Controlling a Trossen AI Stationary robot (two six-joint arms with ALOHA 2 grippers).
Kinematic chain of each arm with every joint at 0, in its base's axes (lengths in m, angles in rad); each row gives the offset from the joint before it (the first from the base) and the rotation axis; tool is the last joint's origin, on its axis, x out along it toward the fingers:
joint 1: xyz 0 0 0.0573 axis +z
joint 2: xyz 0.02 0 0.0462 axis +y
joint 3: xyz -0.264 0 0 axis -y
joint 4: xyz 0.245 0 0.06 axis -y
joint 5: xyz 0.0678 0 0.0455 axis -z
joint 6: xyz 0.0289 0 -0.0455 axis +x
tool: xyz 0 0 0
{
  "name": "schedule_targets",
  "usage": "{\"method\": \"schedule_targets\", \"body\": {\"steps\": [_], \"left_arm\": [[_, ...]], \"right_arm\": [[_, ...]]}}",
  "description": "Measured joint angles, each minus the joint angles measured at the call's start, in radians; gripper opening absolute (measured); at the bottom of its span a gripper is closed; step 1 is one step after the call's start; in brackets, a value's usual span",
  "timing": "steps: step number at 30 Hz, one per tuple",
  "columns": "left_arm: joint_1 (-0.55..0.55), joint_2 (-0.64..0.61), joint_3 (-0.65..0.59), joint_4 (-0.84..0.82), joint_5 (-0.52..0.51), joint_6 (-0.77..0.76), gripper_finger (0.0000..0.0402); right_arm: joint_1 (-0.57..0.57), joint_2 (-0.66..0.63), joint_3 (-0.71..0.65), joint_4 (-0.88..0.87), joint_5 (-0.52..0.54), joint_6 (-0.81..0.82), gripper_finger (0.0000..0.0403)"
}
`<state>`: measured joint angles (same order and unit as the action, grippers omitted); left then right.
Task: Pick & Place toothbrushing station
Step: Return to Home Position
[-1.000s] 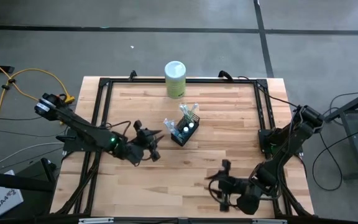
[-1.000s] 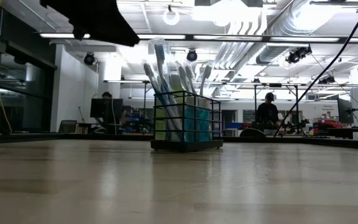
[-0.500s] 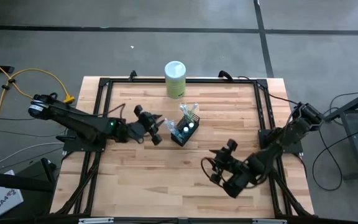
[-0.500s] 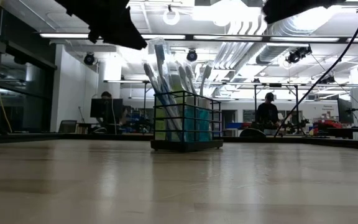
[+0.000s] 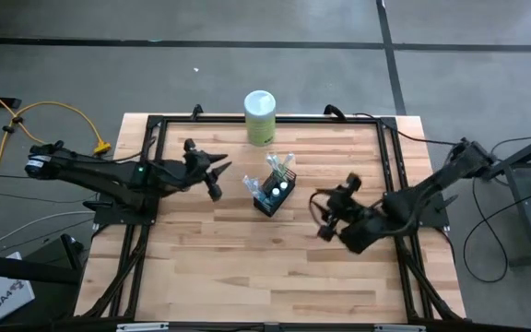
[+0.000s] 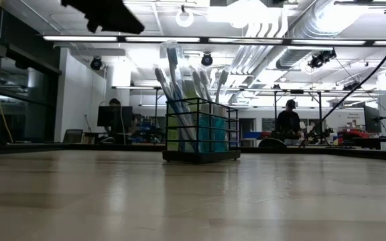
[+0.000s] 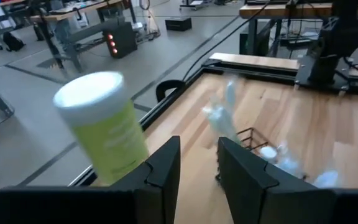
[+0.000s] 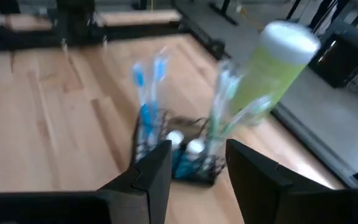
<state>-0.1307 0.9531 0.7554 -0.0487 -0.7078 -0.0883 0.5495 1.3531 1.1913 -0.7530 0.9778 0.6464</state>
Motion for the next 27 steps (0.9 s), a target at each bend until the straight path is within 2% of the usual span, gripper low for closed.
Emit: {"method": "schedule_targets", "body": {"steps": [6, 10, 12, 15, 19, 24, 27], "left_arm": [[0.013, -0.177, -0.175, 0.037, 0.023, -0.038, 0.0103], [-0.003, -0.282, -0.296, 0.141, 0.099, -0.002, 0.0103], [-0.013, -0.321, -0.338, 0.164, 0.105, 0.018, 0.0103], [-0.023, -0.361, -0.377, 0.169, 0.105, 0.042, 0.0103], [-0.025, -0.38, -0.409, 0.169, 0.104, 0.048, 0.0103], [-0.021, -0.38, -0.431, 0.168, 0.099, 0.046, 0.0103], [-0.021, -0.381, -0.44, 0.165, 0.096, 0.022, 0.0103]], "right_arm": [[0.0, -0.185, -0.129, 0.046, 0.042, -0.042, 0.0144], [0.0, -0.288, -0.283, 0.162, 0.034, -0.064, 0.0144], [-0.005, -0.333, -0.358, 0.251, 0.023, -0.107, 0.0144], [-0.022, -0.393, -0.452, 0.371, -0.021, -0.185, 0.0144], [-0.048, -0.472, -0.562, 0.447, -0.063, -0.245, 0.0144], [-0.074, -0.604, -0.693, 0.515, -0.076, -0.251, 0.0144], [-0.086, -0.685, -0.772, 0.551, -0.14, -0.252, 0.0144]]}}
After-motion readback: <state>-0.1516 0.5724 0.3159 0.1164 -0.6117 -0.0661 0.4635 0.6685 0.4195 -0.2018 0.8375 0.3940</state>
